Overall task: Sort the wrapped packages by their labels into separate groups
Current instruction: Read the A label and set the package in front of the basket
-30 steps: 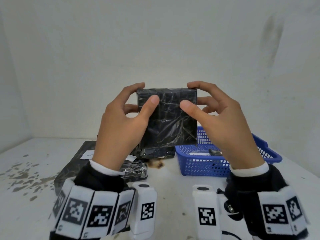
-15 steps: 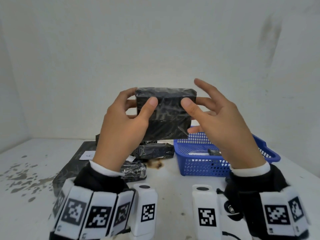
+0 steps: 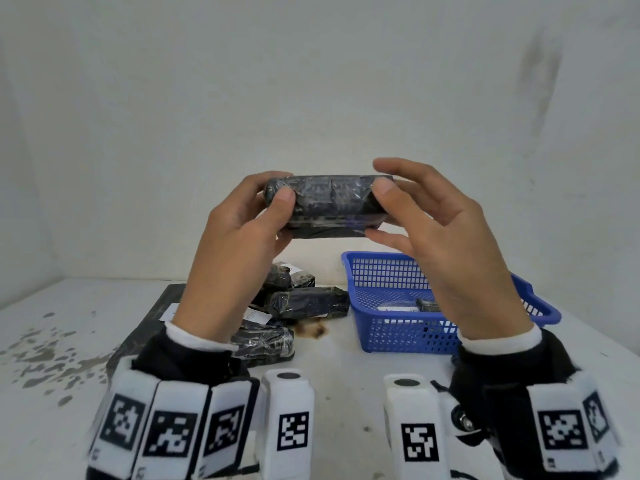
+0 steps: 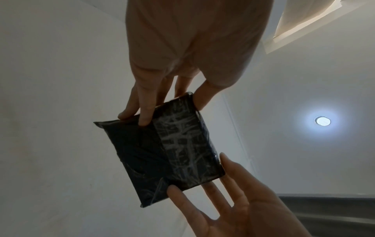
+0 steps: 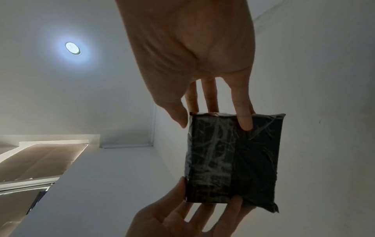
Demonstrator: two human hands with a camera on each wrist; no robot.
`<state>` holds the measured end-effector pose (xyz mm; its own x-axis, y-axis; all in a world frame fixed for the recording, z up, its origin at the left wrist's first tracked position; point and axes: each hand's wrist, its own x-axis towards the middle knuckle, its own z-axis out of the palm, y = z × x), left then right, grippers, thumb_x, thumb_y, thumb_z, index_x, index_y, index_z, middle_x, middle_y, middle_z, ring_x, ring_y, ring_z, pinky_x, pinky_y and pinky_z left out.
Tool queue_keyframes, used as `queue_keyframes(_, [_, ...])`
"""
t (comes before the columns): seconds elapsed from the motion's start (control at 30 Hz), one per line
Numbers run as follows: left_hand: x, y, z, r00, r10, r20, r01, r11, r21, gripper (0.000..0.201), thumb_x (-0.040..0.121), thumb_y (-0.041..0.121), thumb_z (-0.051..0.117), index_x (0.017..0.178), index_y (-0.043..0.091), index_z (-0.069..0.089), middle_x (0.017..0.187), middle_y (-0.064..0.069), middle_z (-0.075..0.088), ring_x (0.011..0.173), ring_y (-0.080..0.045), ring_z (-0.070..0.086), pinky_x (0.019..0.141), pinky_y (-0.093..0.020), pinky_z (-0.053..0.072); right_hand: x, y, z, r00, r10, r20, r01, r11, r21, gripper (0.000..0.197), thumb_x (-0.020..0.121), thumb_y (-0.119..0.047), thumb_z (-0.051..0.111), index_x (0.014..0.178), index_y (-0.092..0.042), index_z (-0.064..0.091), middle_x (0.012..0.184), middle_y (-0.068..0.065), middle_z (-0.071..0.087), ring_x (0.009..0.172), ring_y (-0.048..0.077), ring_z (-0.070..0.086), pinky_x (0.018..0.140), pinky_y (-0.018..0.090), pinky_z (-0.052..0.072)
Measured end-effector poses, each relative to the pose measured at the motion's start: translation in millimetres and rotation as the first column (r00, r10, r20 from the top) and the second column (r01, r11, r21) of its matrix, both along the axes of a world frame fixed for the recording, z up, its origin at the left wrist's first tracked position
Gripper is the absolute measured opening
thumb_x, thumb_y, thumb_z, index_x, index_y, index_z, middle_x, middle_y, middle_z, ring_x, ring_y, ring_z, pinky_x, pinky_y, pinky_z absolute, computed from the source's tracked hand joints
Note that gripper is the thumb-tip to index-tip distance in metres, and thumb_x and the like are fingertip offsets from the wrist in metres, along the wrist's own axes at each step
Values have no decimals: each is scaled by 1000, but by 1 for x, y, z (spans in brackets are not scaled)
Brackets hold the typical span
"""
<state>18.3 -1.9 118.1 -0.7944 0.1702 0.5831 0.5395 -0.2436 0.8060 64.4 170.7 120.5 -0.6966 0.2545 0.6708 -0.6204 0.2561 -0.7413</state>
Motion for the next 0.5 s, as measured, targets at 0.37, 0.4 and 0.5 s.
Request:
queue_keyframes(0.37, [2,4,-1,988,148,-49,-151,987,-61,20,83,28,73,101,25,65,101,7,70,85,-12,70,94,-44,54,-1,-4,-2,1000,-17,3,17,998,63,12,83,-27,79,94,-27,74,95,-8,74,93,16,73,90,44,59])
queue_keyframes(0.4, [1,4,-2,987,156,-49,-159,985,-62,22,82,31,75,101,26,65,102,6,70,86,-12,70,94,-43,54,-2,-4,-3,1000,-18,0,18,997,72,13,82,-27,79,93,-27,73,93,-9,74,93,15,73,89,42,60])
queue_keyframes(0.5, [0,4,-1,992,124,19,-123,990,-63,43,71,61,73,96,27,67,96,7,72,94,-17,70,96,-40,52,-1,-2,-3,999,0,-35,3,997,83,13,83,-21,79,93,-24,73,94,-9,75,94,11,72,86,30,60])
